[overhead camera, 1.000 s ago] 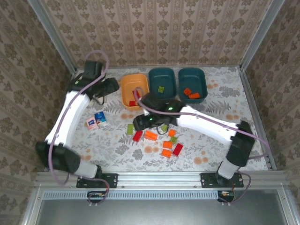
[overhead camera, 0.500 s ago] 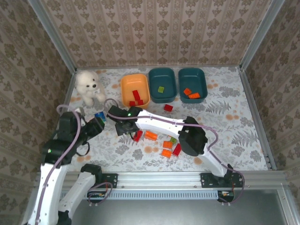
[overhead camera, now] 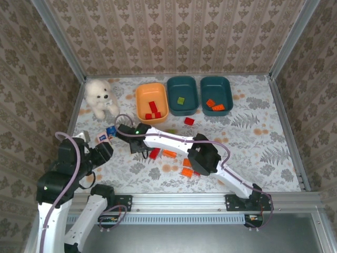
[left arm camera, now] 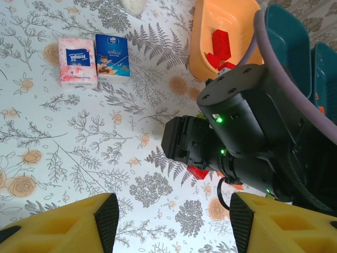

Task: Sort the legos into containers by color

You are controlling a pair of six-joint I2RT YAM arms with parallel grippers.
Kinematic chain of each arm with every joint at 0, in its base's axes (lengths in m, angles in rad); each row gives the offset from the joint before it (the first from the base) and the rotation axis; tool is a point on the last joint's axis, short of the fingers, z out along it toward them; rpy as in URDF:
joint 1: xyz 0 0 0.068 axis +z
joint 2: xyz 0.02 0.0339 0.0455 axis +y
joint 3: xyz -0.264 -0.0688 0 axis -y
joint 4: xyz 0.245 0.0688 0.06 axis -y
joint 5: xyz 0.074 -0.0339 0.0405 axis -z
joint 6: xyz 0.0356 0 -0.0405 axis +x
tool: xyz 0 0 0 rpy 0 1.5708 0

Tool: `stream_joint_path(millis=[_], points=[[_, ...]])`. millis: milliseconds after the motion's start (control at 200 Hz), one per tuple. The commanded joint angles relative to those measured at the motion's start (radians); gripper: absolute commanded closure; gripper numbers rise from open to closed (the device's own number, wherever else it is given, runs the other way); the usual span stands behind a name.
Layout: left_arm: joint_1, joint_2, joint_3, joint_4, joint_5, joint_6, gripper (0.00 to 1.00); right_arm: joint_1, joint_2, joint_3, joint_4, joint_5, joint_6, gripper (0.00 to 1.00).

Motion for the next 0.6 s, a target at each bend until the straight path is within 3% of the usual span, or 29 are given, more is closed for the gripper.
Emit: stream_joint_path(millis=[0,145,370,600], points=[[0.005,-0.01,0.026,-0.044,0.003,0.018,0.39,-0.003,0.038,0.031,-0.058,0.039,0.054,0.38],[0.005,-0.011,0.04,-0.05,0.002,0.023,0.39,-0.006,0.063,0.065,-0.128,0.079,0.089,0.4],[0.004,-0.013,0.041,-0.044,0.009,0.019,0.39,-0.015,0.076,0.043,-0.077,0.05,0.075,0.41],[0.005,-0.013,0.034,-0.027,0.025,0.014,0.4,-0.042,0.109,0.041,-0.053,0.012,0.057,0.56]])
